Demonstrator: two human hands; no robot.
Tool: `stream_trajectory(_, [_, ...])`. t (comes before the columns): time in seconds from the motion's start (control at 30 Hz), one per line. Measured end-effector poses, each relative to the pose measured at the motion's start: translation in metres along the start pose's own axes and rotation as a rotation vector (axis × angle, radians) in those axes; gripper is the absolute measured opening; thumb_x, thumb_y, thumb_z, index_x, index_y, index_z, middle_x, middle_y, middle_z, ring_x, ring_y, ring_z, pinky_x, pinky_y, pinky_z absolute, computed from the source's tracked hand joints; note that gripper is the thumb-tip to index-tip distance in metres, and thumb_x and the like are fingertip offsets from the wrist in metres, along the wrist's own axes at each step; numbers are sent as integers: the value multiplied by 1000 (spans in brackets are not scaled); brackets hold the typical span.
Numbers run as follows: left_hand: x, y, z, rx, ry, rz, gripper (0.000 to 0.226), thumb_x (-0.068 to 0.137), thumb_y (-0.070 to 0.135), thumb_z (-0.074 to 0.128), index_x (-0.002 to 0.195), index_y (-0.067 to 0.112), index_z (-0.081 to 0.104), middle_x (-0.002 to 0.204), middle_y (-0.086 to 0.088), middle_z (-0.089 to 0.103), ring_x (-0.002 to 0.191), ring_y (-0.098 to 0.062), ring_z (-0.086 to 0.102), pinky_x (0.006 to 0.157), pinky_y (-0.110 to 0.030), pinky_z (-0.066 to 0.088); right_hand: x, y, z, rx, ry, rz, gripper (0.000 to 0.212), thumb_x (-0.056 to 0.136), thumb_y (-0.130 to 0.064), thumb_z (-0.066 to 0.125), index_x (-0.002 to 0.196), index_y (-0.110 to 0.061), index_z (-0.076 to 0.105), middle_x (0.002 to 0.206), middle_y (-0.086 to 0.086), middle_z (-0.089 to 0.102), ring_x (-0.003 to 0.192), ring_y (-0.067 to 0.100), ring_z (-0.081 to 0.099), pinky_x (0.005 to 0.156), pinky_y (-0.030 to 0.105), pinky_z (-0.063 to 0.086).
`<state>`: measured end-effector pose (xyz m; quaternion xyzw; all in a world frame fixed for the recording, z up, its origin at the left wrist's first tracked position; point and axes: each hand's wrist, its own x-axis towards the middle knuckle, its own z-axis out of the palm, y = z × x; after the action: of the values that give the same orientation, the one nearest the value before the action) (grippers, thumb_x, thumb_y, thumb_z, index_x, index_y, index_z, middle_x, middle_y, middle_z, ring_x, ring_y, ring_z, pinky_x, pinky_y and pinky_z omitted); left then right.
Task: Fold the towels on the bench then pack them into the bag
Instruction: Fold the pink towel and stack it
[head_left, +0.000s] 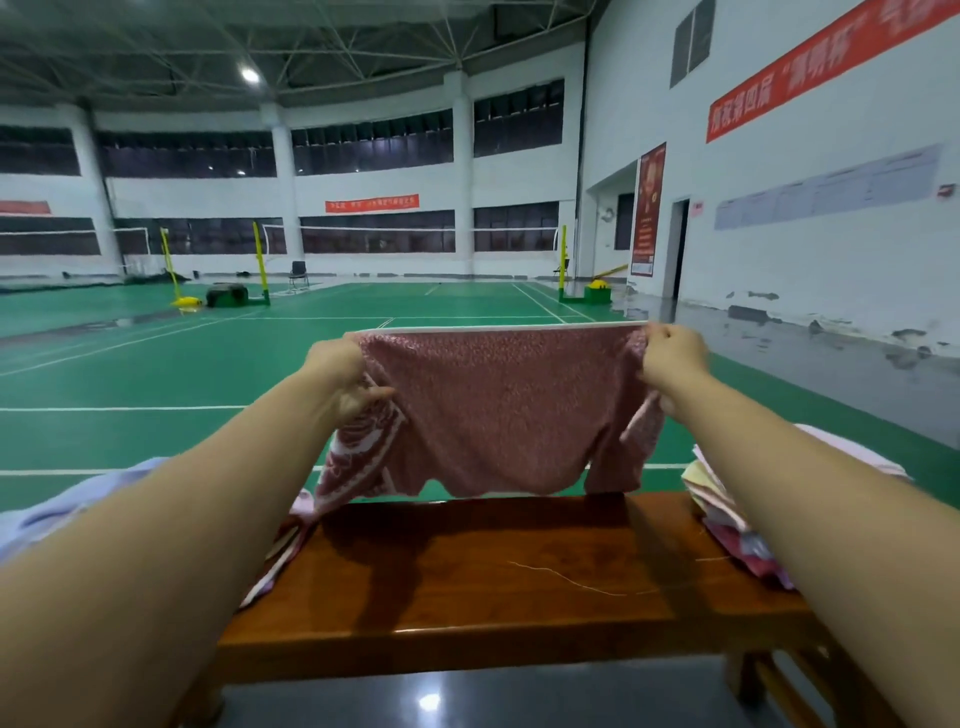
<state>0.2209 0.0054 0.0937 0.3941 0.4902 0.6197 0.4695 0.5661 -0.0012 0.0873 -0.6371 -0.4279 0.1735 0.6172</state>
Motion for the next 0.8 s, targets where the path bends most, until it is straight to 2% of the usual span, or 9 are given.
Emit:
stream_trajectory(0.07, [-5, 6, 0, 71, 108, 90, 24, 103, 8, 41, 107, 2, 64, 89, -10, 63, 73, -24, 60, 61, -35, 54, -12, -7, -9, -187, 77, -152, 38, 110, -34, 36, 94, -7, 59, 89, 12, 59, 83, 30, 54, 74, 37, 41])
stream_trajectory(0.17, [-18, 21, -8, 430, 289, 393, 31, 110, 28, 33, 106, 9, 58, 109, -12, 60, 100, -31, 54, 90, -39, 43, -23, -14, -28, -339, 208, -403, 40, 109, -39, 35, 86, -13, 56, 84, 9, 56, 84, 32, 54, 70, 38, 37])
stream_trajectory(0.23, [-32, 34, -15, 644, 427, 594, 36, 110, 27, 32, 109, 5, 60, 119, -26, 58, 114, -41, 51, 99, -47, 37, -28, -22, -39, -418, 360, -549, 45, 107, -45, 36, 86, -15, 61, 83, 6, 60, 89, 33, 57, 84, 45, 43])
stream_trajectory(0.3, [-48, 50, -15, 722, 560, 737, 40, 110, 27, 31, 116, -1, 59, 125, -31, 54, 121, -44, 45, 102, -49, 31, -32, -32, -46, -467, 521, -681, 47, 107, -46, 36, 86, -16, 65, 84, 5, 65, 94, 31, 57, 103, 53, 33])
stream_trajectory(0.33, [-57, 58, -13, 730, 610, 776, 41, 110, 29, 31, 119, 0, 58, 128, -29, 51, 124, -44, 42, 104, -51, 30, -36, -39, -50, -475, 582, -729, 49, 107, -46, 35, 87, -14, 66, 87, 8, 68, 97, 32, 57, 106, 53, 30])
stream_trajectory(0.47, [-76, 69, -4, 812, 650, 818, 40, 109, 36, 29, 118, 7, 56, 131, -21, 46, 128, -38, 36, 104, -69, 26, -39, -51, -53, -505, 690, -814, 54, 107, -45, 33, 93, -7, 69, 90, 15, 71, 94, 34, 59, 99, 45, 30])
stream_trajectory(0.57, [-72, 49, -2, 926, 603, 793, 37, 109, 36, 31, 114, 12, 58, 128, -17, 50, 128, -35, 38, 105, -77, 17, -36, -33, -46, -505, 644, -887, 46, 107, -39, 41, 87, -6, 66, 74, 19, 66, 75, 36, 60, 84, 44, 38])
stream_trajectory(0.67, [-60, 20, -12, 937, 597, 754, 38, 109, 38, 31, 112, 13, 59, 124, -16, 53, 127, -34, 39, 108, -75, 14, -30, -3, -46, -529, 570, -916, 44, 107, -40, 43, 87, -7, 64, 73, 21, 66, 61, 39, 61, 59, 34, 34])
stream_trajectory(0.8, [-55, 1, -33, 897, 633, 762, 38, 109, 40, 33, 109, 12, 59, 118, -17, 53, 121, -34, 41, 106, -67, 21, -28, 14, -57, -603, 554, -1020, 42, 106, -40, 48, 83, -8, 64, 72, 18, 66, 55, 39, 60, 54, 28, 30])
